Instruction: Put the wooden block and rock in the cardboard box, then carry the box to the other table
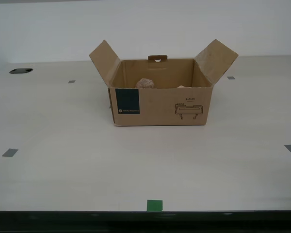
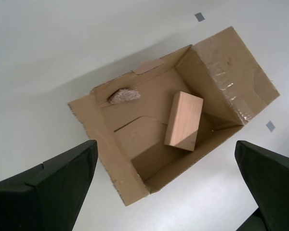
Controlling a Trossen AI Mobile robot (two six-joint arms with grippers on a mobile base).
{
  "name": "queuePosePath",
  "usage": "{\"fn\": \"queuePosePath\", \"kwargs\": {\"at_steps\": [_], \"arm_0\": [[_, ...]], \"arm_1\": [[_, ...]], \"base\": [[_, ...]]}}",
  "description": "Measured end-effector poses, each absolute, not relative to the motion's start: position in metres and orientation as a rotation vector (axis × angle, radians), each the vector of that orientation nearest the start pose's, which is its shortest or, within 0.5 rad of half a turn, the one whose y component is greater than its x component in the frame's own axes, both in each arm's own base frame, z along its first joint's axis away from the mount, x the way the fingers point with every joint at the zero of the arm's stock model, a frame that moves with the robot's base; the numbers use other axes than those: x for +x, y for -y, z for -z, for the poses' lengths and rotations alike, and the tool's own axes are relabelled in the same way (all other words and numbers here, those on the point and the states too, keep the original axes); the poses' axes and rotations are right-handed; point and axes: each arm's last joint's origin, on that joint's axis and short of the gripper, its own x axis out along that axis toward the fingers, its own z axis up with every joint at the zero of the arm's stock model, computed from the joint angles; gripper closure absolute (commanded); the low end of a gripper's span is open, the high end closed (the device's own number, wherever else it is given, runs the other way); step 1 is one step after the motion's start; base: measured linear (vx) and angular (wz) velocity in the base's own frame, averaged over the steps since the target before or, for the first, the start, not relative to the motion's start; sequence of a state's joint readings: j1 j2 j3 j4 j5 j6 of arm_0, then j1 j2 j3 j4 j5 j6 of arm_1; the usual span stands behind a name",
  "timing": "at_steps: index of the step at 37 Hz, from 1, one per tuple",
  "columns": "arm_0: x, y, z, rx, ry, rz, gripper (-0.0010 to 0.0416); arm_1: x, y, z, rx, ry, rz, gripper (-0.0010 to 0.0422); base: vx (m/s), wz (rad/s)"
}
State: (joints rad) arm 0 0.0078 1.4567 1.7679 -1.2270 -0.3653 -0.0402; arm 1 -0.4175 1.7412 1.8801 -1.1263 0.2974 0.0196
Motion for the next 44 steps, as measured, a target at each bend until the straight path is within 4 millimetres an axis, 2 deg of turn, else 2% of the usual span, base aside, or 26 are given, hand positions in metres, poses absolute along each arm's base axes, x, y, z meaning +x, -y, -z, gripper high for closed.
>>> {"fn": "queuePosePath", "kwargs": {"at_steps": [11,20,28,35,44], "arm_0": [[0.251,-0.01,-0.425,0.127,-0.925,-0.36,0.0032],[0.249,-0.01,-0.425,0.127,-0.937,-0.361,0.0047],[0.249,-0.01,-0.425,0.127,-0.937,-0.36,0.0033],[0.249,-0.01,-0.425,0.126,-0.936,-0.361,0.0015],[0.249,-0.01,-0.425,0.127,-0.937,-0.36,0.0014]], "arm_1": [[0.319,0.121,-0.381,-0.004,-1.038,0.689,0.0023],[0.302,0.088,-0.403,-0.029,-1.0,0.627,0.0023],[0.284,0.062,-0.418,-0.063,-0.98,0.561,0.0023],[0.284,0.056,-0.417,-0.058,-0.989,0.519,0.0023],[0.287,0.056,-0.416,-0.078,-0.993,0.505,0.0023]], "base": [[0.0,0.0],[0.0,0.0],[0.0,0.0],[0.0,0.0],[0.0,0.0]]}}
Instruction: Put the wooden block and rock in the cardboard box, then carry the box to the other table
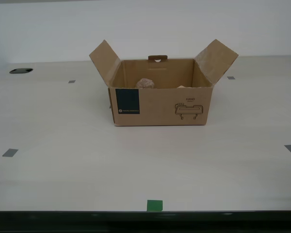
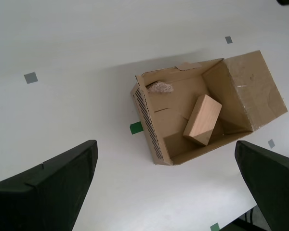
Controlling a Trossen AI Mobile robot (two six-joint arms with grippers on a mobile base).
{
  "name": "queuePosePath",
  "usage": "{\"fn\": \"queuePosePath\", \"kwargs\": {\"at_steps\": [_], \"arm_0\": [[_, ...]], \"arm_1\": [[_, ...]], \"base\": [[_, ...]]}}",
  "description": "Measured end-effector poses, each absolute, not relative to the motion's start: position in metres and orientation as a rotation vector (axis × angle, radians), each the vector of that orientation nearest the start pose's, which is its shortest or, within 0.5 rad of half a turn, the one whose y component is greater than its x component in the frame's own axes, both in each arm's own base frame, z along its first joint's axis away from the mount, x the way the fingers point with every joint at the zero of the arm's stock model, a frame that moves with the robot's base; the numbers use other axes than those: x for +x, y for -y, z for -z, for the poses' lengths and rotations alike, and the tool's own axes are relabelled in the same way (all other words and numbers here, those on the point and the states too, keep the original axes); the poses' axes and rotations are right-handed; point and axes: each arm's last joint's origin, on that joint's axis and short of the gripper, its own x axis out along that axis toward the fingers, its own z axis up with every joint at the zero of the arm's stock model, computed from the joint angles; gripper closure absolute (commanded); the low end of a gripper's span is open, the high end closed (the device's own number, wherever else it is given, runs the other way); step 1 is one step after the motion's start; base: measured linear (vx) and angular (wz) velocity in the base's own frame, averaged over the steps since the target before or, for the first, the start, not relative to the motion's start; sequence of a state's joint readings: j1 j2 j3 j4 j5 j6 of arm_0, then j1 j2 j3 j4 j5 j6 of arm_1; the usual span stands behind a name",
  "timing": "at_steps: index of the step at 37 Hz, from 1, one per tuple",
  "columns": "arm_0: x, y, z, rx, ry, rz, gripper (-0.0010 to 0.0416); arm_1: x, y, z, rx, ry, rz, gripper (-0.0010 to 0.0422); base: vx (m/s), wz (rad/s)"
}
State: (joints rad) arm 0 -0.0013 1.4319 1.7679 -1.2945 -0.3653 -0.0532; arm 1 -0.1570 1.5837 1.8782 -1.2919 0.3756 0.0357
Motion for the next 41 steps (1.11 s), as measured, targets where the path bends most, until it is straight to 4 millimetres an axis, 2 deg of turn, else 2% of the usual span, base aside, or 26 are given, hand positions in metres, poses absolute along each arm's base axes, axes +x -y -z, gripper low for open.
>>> {"fn": "queuePosePath", "kwargs": {"at_steps": [12,22,30,35,41], "arm_0": [[0.25,-0.01,-0.424,0.17,-0.948,-0.339,0.0014],[0.25,-0.011,-0.424,0.171,-0.948,-0.339,0.0014],[0.262,-0.01,-0.416,0.199,-0.988,-0.326,0.0014],[0.27,-0.011,-0.41,0.211,-1.012,-0.321,0.0014],[0.279,-0.011,-0.402,0.228,-1.04,-0.312,0.0014]], "arm_1": [[0.289,0.056,-0.418,-0.17,-0.989,0.456,0.0023],[0.293,0.057,-0.422,-0.17,-0.93,0.46,0.0023],[0.297,0.058,-0.417,-0.178,-0.95,0.455,0.0023],[0.309,0.059,-0.399,-0.187,-1.023,0.444,0.0023],[0.335,0.063,-0.362,-0.191,-1.158,0.43,0.0023]], "base": [[0.0,0.0],[0.0,0.0],[0.0,0.0],[0.0,0.0],[0.0,0.0]]}}
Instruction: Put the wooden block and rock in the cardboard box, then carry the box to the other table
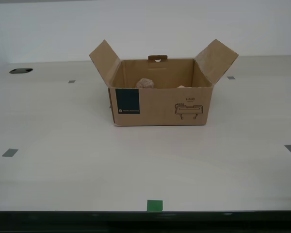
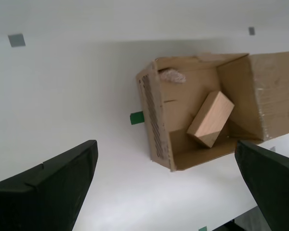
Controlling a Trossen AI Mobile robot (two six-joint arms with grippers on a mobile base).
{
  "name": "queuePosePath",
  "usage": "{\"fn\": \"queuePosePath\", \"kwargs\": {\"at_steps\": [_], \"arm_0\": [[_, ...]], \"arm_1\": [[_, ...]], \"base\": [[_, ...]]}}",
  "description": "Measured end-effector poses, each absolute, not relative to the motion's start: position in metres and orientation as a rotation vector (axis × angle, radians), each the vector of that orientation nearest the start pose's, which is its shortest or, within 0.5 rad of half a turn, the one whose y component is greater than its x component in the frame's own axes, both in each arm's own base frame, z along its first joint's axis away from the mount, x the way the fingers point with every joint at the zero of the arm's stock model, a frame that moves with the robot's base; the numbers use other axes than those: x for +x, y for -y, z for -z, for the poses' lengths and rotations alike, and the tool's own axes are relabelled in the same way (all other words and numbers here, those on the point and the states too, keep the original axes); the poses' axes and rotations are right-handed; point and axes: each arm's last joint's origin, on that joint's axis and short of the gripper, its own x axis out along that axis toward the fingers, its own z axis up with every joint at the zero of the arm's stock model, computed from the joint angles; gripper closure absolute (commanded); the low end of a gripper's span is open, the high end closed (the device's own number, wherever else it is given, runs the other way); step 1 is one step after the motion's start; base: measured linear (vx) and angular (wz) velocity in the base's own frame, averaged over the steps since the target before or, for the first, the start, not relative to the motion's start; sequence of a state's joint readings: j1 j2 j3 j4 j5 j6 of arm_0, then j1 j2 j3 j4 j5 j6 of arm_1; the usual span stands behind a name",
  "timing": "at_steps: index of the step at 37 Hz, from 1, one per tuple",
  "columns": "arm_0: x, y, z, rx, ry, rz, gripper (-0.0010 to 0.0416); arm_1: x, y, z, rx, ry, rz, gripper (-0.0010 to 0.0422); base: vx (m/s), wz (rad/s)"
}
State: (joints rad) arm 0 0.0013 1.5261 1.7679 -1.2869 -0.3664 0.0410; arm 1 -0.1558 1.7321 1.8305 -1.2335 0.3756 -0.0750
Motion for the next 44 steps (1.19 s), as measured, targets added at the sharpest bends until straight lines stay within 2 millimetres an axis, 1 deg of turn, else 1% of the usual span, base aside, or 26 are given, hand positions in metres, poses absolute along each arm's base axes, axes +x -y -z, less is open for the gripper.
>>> {"fn": "queuePosePath", "kwargs": {"at_steps": [6,11,17,26,32,37,44], "arm_0": [[0.287,-0.011,-0.395,0.233,-1.069,-0.311,0.0014],[0.295,-0.011,-0.386,0.24,-1.102,-0.307,0.0014],[0.306,-0.011,-0.366,0.251,-1.169,-0.301,0.0015],[0.323,-0.011,-0.333,0.255,-1.231,-0.301,0.0016],[0.336,-0.013,-0.309,0.264,-1.301,-0.301,0.0017],[0.346,-0.018,-0.296,0.259,-1.321,-0.321,0.0016],[0.356,-0.029,-0.282,0.303,-1.339,-0.414,0.0016]], "arm_1": [[0.359,0.068,-0.329,-0.217,-1.248,0.45,0.0023],[0.373,0.073,-0.312,-0.262,-1.267,0.511,0.0023],[0.385,0.076,-0.293,-0.266,-1.298,0.511,0.0023],[0.388,0.083,-0.293,-0.261,-1.268,0.52,0.0023],[0.387,0.088,-0.292,-0.268,-1.279,0.515,0.0023],[0.386,0.091,-0.292,-0.262,-1.281,0.521,0.0023],[0.384,0.095,-0.288,-0.258,-1.299,0.526,0.0023]], "base": [[0.0,0.0],[0.0,0.0],[0.0,0.0],[0.0,0.0],[0.0,0.0],[0.0,0.0],[0.0,0.0]]}}
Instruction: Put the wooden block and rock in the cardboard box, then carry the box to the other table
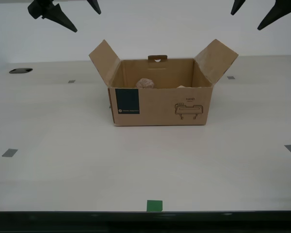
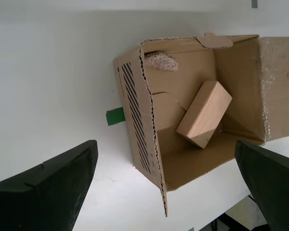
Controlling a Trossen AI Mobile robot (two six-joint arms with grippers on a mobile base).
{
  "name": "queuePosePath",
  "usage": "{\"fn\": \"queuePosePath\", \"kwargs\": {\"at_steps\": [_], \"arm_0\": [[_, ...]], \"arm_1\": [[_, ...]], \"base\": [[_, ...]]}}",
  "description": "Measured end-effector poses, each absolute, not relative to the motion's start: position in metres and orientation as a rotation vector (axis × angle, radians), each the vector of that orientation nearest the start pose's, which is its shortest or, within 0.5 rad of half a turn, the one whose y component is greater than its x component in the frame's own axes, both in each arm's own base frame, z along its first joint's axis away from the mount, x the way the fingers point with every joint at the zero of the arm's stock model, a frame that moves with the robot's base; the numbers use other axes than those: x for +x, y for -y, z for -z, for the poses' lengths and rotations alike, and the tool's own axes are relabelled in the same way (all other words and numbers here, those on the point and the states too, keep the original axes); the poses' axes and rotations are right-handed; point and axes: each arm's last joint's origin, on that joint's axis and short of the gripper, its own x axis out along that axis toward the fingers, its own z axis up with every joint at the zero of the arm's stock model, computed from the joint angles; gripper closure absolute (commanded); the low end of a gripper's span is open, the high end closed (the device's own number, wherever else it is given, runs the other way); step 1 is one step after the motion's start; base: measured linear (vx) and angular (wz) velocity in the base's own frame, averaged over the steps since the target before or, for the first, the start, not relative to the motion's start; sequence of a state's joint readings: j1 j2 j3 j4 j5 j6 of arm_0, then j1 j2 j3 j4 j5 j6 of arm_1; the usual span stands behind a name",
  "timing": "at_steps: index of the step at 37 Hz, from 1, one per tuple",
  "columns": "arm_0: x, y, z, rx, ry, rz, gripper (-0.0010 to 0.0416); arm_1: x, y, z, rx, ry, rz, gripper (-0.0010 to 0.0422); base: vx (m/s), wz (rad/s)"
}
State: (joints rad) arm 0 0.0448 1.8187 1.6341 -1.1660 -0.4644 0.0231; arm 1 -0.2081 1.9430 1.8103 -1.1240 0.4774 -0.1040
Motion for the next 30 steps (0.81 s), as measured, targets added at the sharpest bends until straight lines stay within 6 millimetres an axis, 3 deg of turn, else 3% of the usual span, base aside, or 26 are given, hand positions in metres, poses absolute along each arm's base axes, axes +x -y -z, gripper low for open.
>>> {"fn": "queuePosePath", "kwargs": {"at_steps": [15,30], "arm_0": [[0.359,-0.049,-0.278,0.26,-1.32,-0.468,0.0016],[0.353,-0.05,-0.244,0.258,-1.372,-0.477,0.0016]], "arm_1": [[0.379,0.107,-0.245,-0.244,-1.344,0.542,0.0023],[0.379,0.117,-0.243,-0.239,-1.32,0.56,0.0023]], "base": [[0.0,0.0],[0.0,0.0]]}}
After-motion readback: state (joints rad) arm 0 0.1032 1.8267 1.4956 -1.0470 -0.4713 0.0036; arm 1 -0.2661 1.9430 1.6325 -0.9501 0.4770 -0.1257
